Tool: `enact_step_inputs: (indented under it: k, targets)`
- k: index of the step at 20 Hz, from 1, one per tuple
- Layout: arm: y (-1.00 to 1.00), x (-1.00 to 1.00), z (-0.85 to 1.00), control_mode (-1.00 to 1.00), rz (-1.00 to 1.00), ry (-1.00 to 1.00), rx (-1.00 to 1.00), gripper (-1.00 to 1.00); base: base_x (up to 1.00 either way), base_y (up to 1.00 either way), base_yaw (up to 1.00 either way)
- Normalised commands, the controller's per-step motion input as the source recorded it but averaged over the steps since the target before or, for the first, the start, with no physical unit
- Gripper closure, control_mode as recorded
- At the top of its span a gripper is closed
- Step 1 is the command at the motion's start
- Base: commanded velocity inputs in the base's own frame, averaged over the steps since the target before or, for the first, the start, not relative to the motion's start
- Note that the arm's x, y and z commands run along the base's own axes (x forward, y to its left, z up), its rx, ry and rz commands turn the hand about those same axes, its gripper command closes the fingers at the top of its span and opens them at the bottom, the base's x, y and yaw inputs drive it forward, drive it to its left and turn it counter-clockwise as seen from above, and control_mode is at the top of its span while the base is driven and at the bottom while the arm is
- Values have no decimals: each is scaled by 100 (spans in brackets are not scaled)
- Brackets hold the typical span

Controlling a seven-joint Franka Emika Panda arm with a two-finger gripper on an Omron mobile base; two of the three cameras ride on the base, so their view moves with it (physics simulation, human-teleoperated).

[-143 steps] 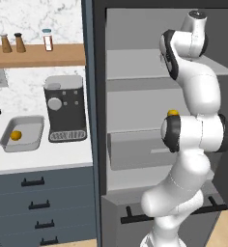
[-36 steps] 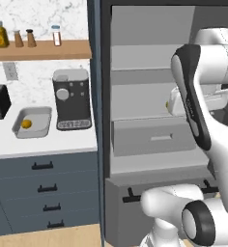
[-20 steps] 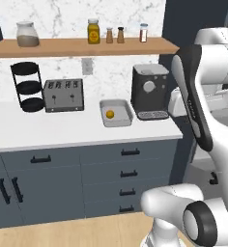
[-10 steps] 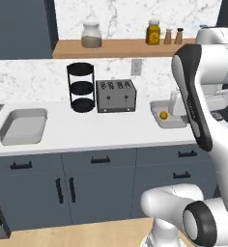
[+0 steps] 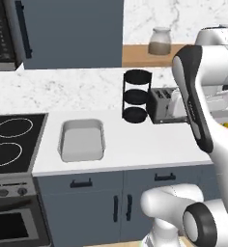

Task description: Place one lemon and one chicken drumstick in each tupperware on the nearby counter, to pack two identical lunches.

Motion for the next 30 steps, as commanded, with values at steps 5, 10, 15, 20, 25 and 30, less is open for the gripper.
enact_step_inputs:
  k: [5,10,15,20,25,30]
  targets:
    - [0,0,0,100,0,0,0,100,53,100,-20]
    - [0,0,0,100,0,0,0,100,10,85,-13]
    - [22,44,-74,-100,0,23,0,100,7,10,-1]
    - [38,67,-100,-100,0,24,0,100,0,0,0]
    - [1,100,-100,-100,-3,15,0,100,0,0,0]
    - [0,100,-91,-100,-2,5,0,100,0,0,0]
